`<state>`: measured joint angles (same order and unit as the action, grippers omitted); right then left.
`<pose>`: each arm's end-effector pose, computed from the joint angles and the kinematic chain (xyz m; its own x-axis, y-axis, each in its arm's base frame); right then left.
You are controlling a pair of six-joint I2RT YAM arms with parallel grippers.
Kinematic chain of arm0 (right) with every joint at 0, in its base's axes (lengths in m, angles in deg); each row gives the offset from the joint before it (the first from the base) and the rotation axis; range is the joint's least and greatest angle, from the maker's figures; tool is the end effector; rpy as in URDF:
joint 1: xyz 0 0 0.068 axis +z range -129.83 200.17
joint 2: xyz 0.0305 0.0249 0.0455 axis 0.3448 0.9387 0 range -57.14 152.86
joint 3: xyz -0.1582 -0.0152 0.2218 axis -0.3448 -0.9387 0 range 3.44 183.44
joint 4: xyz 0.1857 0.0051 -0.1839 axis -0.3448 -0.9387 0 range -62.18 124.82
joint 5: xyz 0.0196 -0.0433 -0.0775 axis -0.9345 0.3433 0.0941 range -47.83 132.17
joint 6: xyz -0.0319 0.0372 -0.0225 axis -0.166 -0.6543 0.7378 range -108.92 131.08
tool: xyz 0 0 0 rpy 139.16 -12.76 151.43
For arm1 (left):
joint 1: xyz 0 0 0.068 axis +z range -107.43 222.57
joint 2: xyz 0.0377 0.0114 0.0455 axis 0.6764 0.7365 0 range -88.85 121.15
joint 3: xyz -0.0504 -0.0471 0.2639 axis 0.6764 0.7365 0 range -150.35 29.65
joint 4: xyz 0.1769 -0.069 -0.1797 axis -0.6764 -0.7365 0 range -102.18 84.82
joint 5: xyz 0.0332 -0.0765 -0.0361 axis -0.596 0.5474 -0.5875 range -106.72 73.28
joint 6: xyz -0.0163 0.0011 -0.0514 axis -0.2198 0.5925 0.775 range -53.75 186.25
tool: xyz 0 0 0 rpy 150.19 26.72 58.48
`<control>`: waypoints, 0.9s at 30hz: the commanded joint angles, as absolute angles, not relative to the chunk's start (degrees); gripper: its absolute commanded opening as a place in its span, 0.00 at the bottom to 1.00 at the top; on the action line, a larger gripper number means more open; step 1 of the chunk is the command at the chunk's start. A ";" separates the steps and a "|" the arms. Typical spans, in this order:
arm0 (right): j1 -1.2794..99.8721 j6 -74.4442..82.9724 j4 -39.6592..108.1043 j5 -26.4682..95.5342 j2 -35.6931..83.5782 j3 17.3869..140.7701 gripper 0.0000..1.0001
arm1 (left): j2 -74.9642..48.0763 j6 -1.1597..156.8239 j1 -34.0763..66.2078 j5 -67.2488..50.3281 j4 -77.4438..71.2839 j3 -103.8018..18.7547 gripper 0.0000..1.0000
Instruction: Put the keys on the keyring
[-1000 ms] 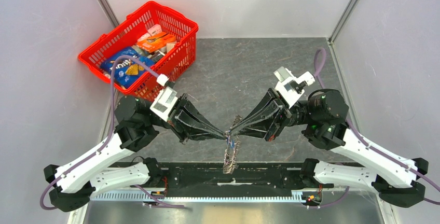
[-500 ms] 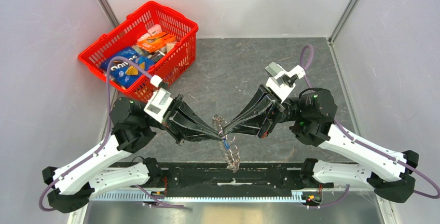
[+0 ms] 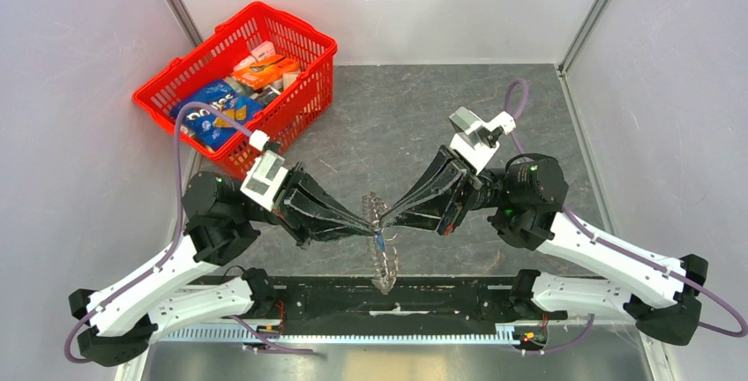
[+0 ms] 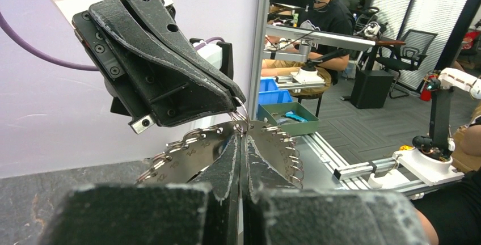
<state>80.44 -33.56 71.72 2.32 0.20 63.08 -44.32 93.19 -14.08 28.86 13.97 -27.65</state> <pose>0.0786 0.1837 0.4696 -0.4185 0.3550 -0.8360 -0.8698 -0.4216 0.2564 0.0567 -0.1322 0.4635 -0.1566 -0.3386 -0.9278 0.9501 -0.3084 -0.0478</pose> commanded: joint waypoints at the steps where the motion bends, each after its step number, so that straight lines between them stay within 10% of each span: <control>1: 80.56 -36.88 78.31 2.13 0.64 62.10 0.00 | -44.99 92.11 -14.04 24.70 15.27 -27.57 0.02; 27: 80.56 -34.52 74.03 -0.55 -1.39 59.76 0.00 | -45.10 91.93 -14.04 25.47 15.85 -27.23 0.02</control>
<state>80.37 -39.53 79.57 -0.94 2.21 60.52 -44.71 93.19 -14.10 27.07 13.93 -27.04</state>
